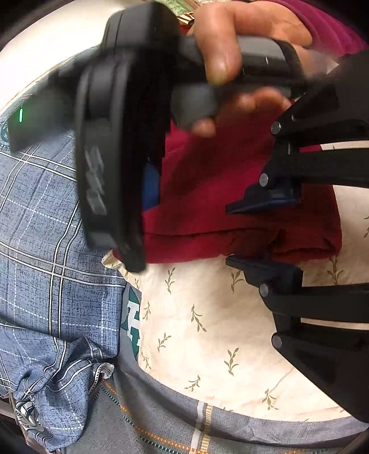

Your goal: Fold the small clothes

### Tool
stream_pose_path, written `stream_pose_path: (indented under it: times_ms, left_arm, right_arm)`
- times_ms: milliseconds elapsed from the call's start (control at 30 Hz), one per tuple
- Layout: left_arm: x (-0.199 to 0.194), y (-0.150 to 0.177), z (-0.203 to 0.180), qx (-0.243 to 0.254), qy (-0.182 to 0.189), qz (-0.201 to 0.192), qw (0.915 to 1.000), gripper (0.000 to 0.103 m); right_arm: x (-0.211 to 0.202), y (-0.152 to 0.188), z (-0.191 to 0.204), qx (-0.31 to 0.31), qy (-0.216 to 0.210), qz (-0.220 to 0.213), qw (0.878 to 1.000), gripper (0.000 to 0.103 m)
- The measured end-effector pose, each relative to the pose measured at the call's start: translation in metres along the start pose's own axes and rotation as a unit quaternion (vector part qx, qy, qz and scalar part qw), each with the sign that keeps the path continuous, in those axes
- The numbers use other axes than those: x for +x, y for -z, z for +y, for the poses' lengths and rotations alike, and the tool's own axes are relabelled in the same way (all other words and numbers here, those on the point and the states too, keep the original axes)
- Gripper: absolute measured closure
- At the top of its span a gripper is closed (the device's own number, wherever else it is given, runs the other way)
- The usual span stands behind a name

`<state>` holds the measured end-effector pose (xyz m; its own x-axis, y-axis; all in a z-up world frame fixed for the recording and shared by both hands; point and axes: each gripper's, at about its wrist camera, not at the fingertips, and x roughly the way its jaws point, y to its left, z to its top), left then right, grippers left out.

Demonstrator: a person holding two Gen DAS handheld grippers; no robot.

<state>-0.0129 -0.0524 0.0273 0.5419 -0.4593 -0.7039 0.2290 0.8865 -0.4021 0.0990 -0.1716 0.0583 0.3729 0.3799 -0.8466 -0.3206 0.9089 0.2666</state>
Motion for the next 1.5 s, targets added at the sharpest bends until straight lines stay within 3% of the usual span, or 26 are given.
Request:
stream_pose_path:
  times_ms: [233, 300, 333, 433, 533, 600, 700, 967, 1067, 1200, 1400, 1500]
  left_arm:
    - [0.002, 0.000, 0.000, 0.006, -0.007, 0.003, 1.0000, 0.076]
    - [0.002, 0.001, -0.003, 0.007, -0.009, 0.003, 0.9999, 0.076]
    - [0.003, 0.001, -0.002, 0.007, -0.009, 0.004, 0.9999, 0.076]
    - [0.005, 0.000, -0.001, 0.007, -0.010, 0.005, 0.9999, 0.075]
    - [0.008, -0.001, 0.000, 0.009, -0.019, 0.006, 0.9998, 0.055]
    - [0.010, -0.001, 0.003, 0.000, -0.028, 0.006, 0.9996, 0.031]
    - [0.013, 0.000, 0.007, -0.014, -0.027, 0.007, 0.9995, 0.026]
    - [0.016, 0.002, 0.003, 0.001, -0.017, 0.008, 0.9998, 0.026]
    - [0.014, 0.001, 0.002, 0.002, -0.009, 0.009, 0.9999, 0.035]
    - [0.012, 0.001, 0.003, -0.002, -0.004, 0.011, 0.9999, 0.035]
    - [0.011, 0.001, 0.006, -0.007, -0.001, 0.012, 0.9999, 0.035]
    - [0.010, 0.001, 0.008, -0.008, 0.000, 0.014, 0.9999, 0.034]
  right_arm:
    - [0.024, 0.005, 0.009, -0.032, 0.060, 0.008, 0.998, 0.031]
    - [0.023, 0.008, 0.010, -0.044, 0.082, -0.002, 0.996, 0.059]
    - [0.021, 0.010, 0.009, -0.047, 0.096, -0.008, 0.994, 0.062]
    - [0.012, 0.012, -0.001, -0.031, 0.071, -0.020, 0.997, 0.077]
    - [-0.003, 0.012, -0.010, -0.011, 0.042, -0.032, 0.999, 0.083]
    - [-0.011, 0.011, -0.013, -0.002, 0.026, -0.038, 0.999, 0.085]
    - [-0.022, 0.009, -0.019, 0.014, 0.003, -0.045, 0.999, 0.086]
    - [-0.023, 0.007, -0.020, 0.022, -0.011, -0.035, 0.999, 0.085]
    - [-0.014, 0.005, -0.016, 0.020, -0.004, -0.022, 1.000, 0.076]
    - [-0.005, 0.000, -0.012, 0.023, 0.016, -0.005, 1.000, 0.045]
    - [0.019, -0.003, 0.000, -0.006, 0.049, 0.029, 0.998, 0.031]
    - [0.030, -0.004, 0.002, -0.027, 0.055, 0.053, 0.997, 0.030]
